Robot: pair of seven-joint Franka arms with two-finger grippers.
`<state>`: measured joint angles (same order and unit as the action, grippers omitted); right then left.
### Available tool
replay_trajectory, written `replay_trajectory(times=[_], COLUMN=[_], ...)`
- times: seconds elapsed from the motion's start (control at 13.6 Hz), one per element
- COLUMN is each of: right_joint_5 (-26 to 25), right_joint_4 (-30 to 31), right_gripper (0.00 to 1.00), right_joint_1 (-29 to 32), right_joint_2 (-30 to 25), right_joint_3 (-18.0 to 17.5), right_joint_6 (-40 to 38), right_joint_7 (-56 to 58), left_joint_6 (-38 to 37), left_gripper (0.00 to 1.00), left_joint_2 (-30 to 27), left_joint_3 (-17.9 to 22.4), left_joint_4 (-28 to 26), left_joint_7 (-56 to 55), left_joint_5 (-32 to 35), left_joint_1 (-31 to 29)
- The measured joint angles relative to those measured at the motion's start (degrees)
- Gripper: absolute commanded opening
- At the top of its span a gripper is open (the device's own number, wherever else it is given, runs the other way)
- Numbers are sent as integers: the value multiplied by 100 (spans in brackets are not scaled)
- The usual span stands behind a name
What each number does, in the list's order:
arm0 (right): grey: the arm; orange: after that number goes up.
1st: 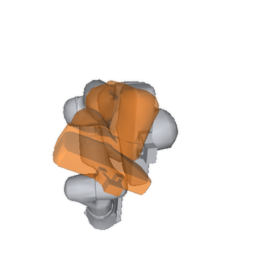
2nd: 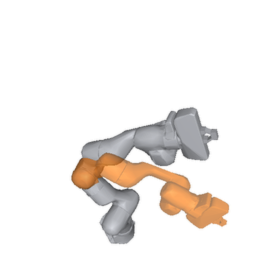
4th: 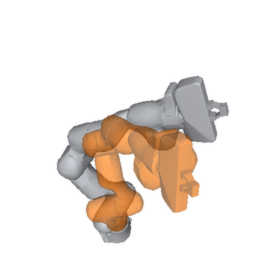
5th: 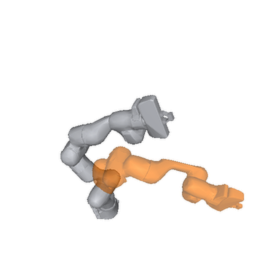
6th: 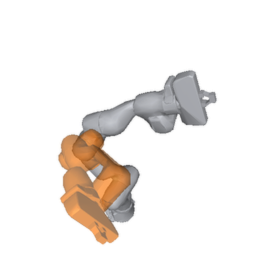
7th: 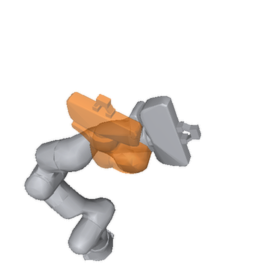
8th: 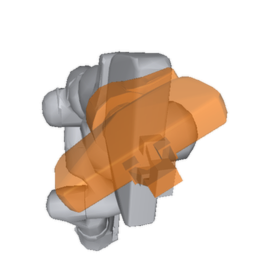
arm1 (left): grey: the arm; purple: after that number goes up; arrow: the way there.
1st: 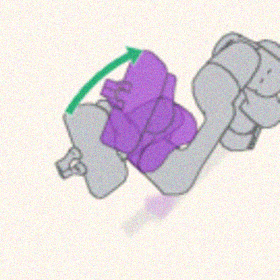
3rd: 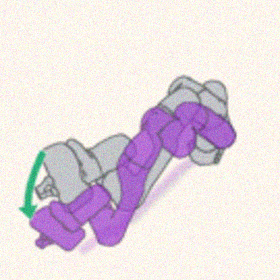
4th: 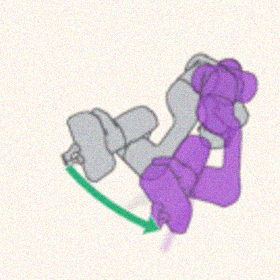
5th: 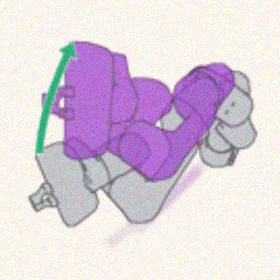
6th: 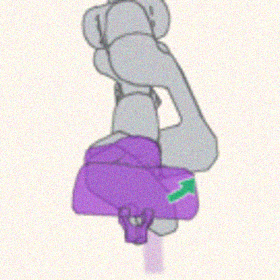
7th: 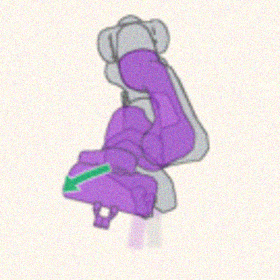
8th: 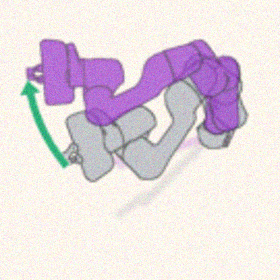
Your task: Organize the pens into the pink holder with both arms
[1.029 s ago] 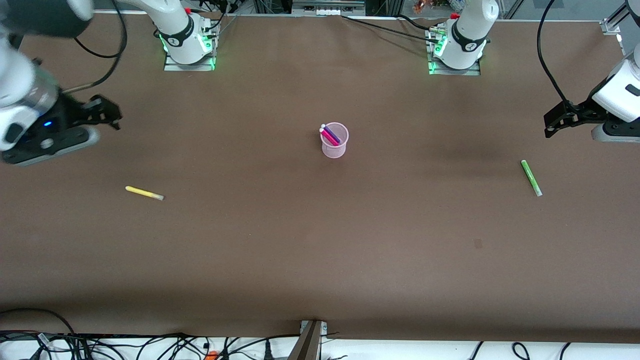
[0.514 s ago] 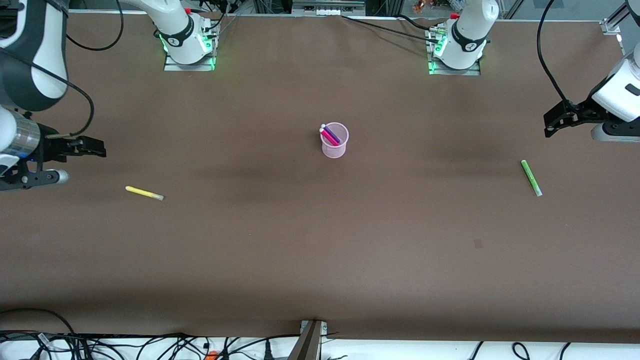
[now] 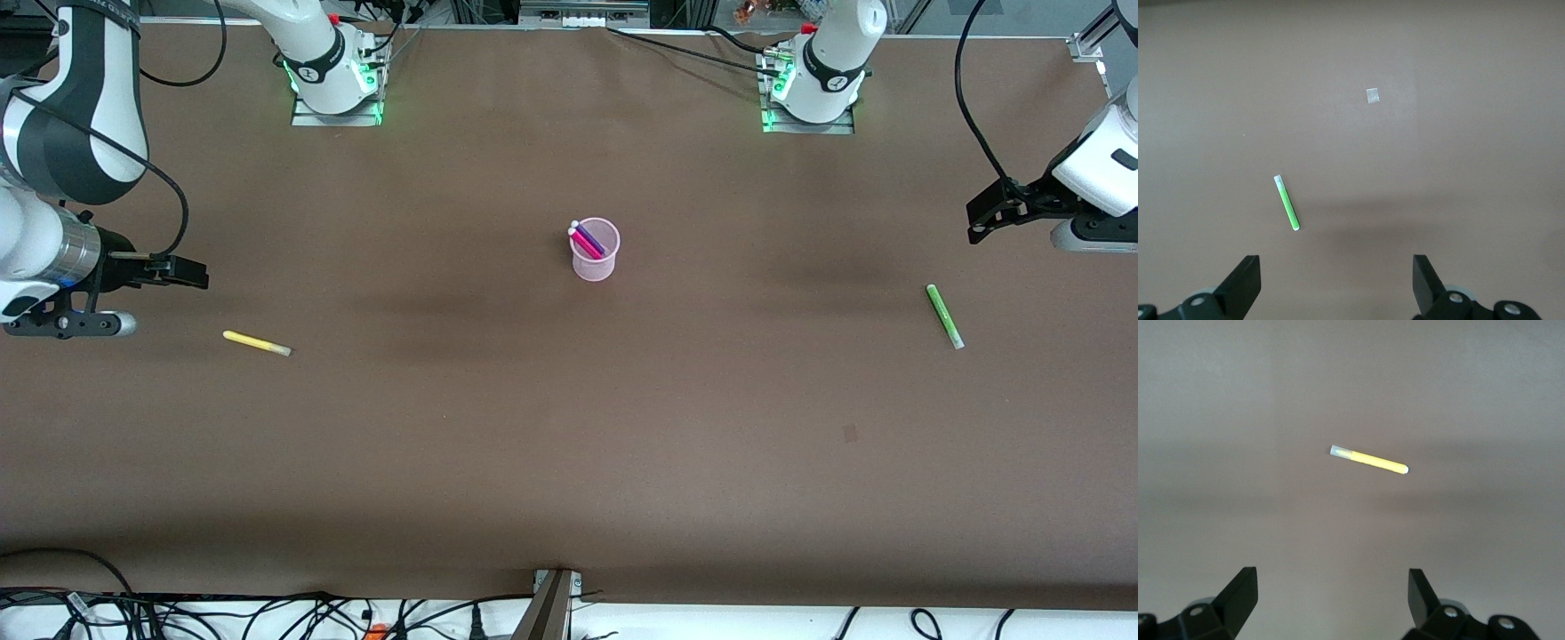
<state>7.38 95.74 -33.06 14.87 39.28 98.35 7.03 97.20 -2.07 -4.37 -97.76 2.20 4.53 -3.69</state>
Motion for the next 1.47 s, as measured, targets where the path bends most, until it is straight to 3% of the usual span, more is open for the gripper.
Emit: replay_trajectory(times=[0.66, 1.47], right_joint_5=[-5, -15], right_joint_4=[218, 221], right_gripper=[99, 99], right_joint_1=[-318, -288], right_joint_2=[-216, -216], right_joint_3=[-10, -41], right_joint_6=[181, 184], right_joint_7=[-456, -459], left_joint_6=[-11, -23], left_gripper=[100, 100], left_joint_2=[0, 0], left_joint_3=[0, -9], left_joint_4=[0, 1], left_joint_7=[0, 0], left_joint_5=[0, 0], left_joint_1=[0, 0])
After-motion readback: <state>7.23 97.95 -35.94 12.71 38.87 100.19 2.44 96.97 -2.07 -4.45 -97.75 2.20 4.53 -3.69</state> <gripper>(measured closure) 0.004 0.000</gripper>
